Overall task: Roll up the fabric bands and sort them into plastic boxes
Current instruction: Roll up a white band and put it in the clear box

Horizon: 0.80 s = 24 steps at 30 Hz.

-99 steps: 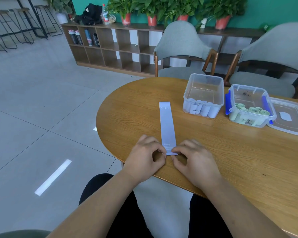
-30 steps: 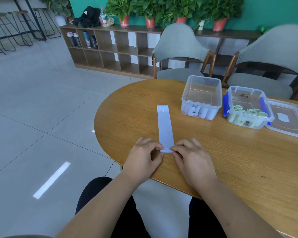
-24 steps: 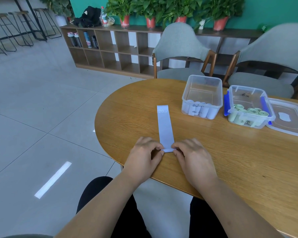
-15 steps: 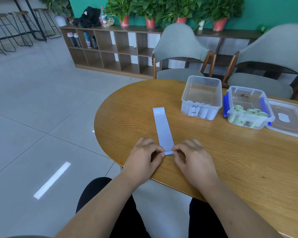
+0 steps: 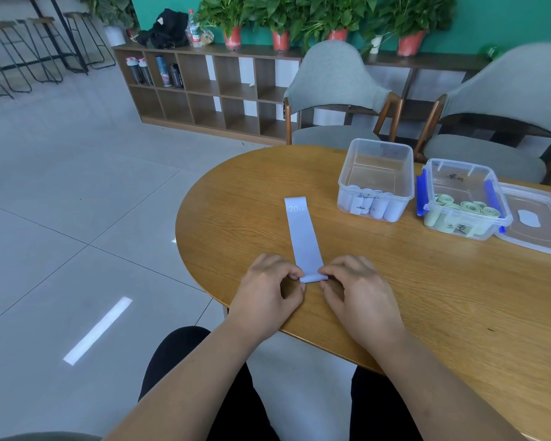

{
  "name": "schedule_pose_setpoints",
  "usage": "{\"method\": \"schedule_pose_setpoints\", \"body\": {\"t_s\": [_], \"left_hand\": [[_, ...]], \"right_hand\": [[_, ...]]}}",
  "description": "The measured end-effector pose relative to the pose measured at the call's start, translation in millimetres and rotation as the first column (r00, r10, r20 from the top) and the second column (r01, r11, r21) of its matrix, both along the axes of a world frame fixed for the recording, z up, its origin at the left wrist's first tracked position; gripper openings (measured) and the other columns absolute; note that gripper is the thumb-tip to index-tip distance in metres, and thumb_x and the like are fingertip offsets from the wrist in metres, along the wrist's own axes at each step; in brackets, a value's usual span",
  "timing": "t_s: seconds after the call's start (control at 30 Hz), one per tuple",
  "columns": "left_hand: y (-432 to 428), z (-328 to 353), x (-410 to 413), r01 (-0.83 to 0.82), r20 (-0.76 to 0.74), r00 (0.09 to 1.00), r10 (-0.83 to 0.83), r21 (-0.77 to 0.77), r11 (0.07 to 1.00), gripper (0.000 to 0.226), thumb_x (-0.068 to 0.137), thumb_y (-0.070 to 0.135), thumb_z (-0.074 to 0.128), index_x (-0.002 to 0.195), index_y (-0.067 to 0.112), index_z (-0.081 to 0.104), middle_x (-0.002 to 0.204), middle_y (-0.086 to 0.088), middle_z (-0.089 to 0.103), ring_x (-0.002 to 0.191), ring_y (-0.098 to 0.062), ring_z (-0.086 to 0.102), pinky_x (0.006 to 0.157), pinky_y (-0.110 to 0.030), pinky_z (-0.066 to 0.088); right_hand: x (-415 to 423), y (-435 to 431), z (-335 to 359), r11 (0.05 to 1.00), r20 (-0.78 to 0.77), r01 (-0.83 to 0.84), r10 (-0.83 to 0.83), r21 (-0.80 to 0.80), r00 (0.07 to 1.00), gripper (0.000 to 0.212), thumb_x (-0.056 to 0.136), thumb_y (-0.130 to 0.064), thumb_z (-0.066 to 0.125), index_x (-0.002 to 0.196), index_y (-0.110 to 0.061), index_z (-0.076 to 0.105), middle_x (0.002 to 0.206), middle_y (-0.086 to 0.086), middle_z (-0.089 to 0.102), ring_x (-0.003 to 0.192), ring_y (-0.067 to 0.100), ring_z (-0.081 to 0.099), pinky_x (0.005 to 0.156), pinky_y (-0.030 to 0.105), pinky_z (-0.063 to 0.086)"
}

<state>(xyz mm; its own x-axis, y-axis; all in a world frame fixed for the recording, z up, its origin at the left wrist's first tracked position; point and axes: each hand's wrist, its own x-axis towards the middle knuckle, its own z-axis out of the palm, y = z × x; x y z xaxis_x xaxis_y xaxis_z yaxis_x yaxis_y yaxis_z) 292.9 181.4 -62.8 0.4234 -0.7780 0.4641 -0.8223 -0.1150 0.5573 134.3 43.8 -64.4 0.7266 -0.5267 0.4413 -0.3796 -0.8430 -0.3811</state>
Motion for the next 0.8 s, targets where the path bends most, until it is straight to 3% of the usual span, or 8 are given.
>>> {"method": "schedule_pose_setpoints", "body": {"t_s": [0.17,0.4,0.67,0.8], "left_hand": [[-0.5,1.4,0.0,-0.004,-0.002,1.0,0.004,0.007,1.0,0.01,0.091,0.023,0.075,0.101,0.024,0.074,0.095,0.017,0.065,0.1,-0.009,0.056,0.085,-0.028,0.05],[1.4,1.6,0.8,0.008,-0.028,1.0,-0.008,0.014,1.0,0.01,0.089,0.025,0.075,0.099,0.026,0.076,0.094,0.017,0.063,0.101,-0.007,0.055,0.084,-0.029,0.051],[-0.2,3.5,0.5,-0.003,-0.095,0.995,0.003,0.0,1.0,0.017,0.091,0.022,0.076,0.105,0.032,0.074,0.095,0.02,0.065,0.099,-0.008,0.059,0.085,-0.028,0.051],[0.6,4.6,0.3,0.0,-0.056,0.998,0.001,0.005,1.0,0.01,0.093,0.023,0.076,0.095,0.031,0.073,0.093,0.022,0.064,0.096,-0.006,0.058,0.082,-0.028,0.05]], "right_hand": [[0.1,-1.3,2.4,0.999,0.029,-0.006,0.004,0.054,1.0,0.022,0.09,-0.022,0.078,0.112,-0.026,0.074,0.102,-0.017,0.069,0.097,0.01,0.059,0.078,0.033,0.055],[-4.6,-3.2,2.1,0.992,0.063,-0.06,0.053,0.109,0.997,0.011,0.091,-0.027,0.076,0.101,-0.029,0.074,0.094,-0.02,0.065,0.093,0.006,0.056,0.08,0.029,0.052],[0.9,-2.1,-0.4,0.998,0.043,-0.011,0.008,0.064,0.999,0.016,0.093,-0.028,0.075,0.109,-0.027,0.079,0.099,-0.018,0.064,0.095,0.008,0.058,0.079,0.029,0.053],[-2.0,-2.8,3.0,0.985,0.088,-0.04,0.026,0.168,0.996,0.017,0.092,-0.024,0.077,0.106,-0.033,0.074,0.094,-0.022,0.064,0.088,0.001,0.059,0.078,0.027,0.053]]}}
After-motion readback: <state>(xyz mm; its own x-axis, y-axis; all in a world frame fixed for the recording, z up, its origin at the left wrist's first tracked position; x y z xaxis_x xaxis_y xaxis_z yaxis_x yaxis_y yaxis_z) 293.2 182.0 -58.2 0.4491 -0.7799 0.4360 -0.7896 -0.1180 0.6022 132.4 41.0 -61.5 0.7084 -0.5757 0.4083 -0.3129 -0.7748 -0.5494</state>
